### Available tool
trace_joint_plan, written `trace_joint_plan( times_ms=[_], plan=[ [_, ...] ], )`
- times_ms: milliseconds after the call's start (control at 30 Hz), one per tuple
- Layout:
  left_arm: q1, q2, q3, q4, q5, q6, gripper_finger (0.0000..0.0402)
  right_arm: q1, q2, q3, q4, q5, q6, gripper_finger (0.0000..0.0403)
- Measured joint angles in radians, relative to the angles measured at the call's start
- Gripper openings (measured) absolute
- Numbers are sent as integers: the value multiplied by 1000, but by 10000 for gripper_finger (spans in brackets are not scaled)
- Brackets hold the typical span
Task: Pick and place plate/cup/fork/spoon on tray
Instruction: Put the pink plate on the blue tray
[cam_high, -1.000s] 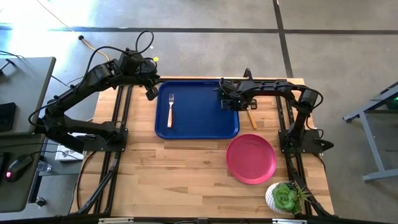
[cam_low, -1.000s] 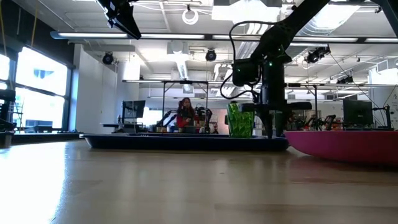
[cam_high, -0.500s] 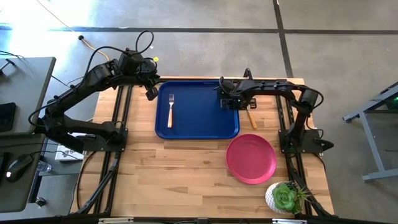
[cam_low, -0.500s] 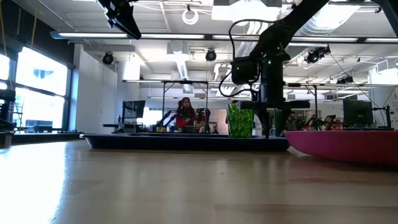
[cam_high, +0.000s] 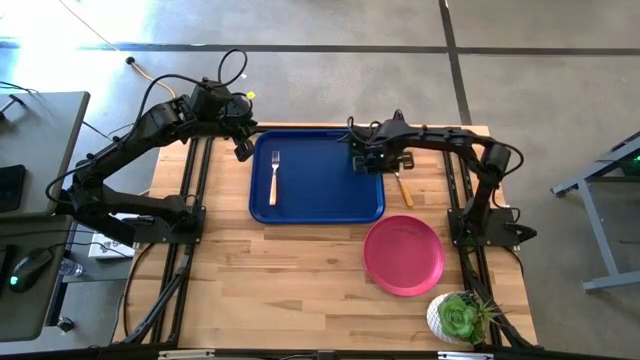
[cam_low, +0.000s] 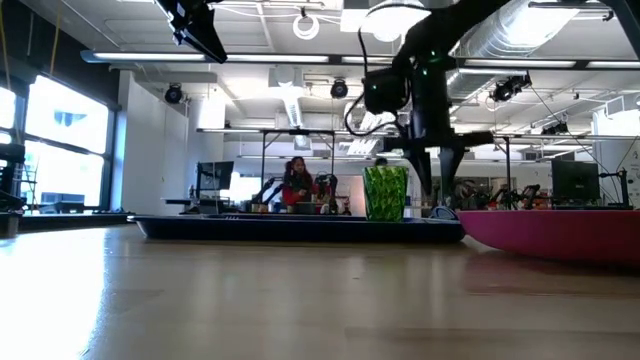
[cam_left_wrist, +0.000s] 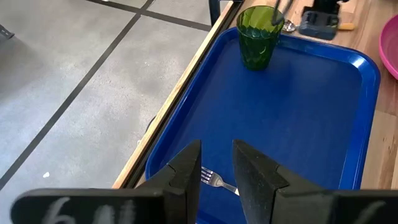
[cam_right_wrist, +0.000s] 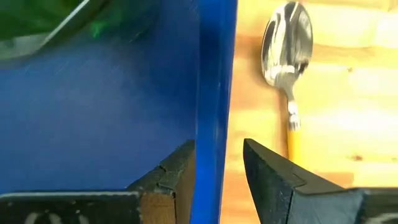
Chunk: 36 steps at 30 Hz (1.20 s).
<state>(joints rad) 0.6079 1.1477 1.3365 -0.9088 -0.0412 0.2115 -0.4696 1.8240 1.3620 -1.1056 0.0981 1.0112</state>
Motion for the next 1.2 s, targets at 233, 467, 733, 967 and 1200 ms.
trace_joint_plan(
  times_ms=[233, 467, 733, 967, 1200],
  plan=[
    [0, 0, 0, 0, 0, 0, 81, 96, 0, 183, -188, 0, 1, 126],
    [0, 0, 0, -7, 0, 3, 81, 237, 0, 376, -287, -1, -7, 126],
    [0, 0, 0, -29, 0, 26, 81, 460, -1, 450, -286, -51, 116, 126],
    [0, 0, 0, -29, 0, 27, 81, 656, -1, 441, -286, -71, 331, 126],
    [0, 0, 0, -29, 0, 21, 81, 775, -1, 440, -292, -19, 447, 137]
  ],
)
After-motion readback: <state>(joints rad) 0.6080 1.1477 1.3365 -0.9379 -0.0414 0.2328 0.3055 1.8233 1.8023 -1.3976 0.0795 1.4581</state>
